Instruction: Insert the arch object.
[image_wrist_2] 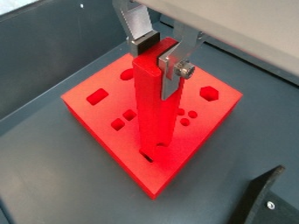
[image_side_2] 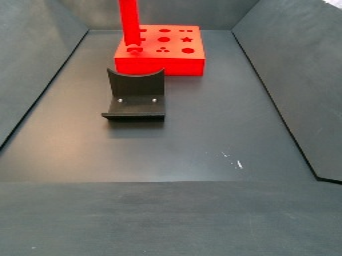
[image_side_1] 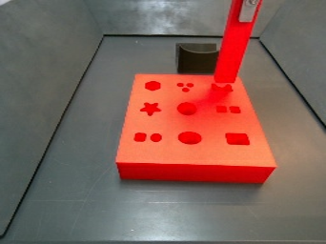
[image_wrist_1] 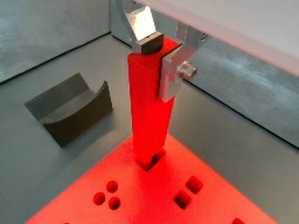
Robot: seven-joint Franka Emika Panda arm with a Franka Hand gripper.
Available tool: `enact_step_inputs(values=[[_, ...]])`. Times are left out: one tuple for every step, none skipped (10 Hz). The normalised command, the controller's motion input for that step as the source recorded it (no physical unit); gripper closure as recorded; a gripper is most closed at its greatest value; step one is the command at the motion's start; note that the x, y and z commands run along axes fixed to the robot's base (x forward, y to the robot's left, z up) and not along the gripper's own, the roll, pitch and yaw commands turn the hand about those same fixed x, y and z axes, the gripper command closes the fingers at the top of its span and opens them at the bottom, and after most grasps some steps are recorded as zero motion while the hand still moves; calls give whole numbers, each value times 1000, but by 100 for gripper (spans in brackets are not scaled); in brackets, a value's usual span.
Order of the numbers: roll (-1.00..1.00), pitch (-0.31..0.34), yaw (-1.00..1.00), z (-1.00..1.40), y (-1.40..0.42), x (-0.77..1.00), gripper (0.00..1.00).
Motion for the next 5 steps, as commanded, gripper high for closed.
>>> enact_step_inputs(values=[[0,-33,57,-220,-49,0,100],[0,-36,66,-240,-49,0,100],[0,-33,46,-203,-54,0,100],[1,-27,54,-186,-51,0,100],[13,-29,74,-200,-14,0,100]])
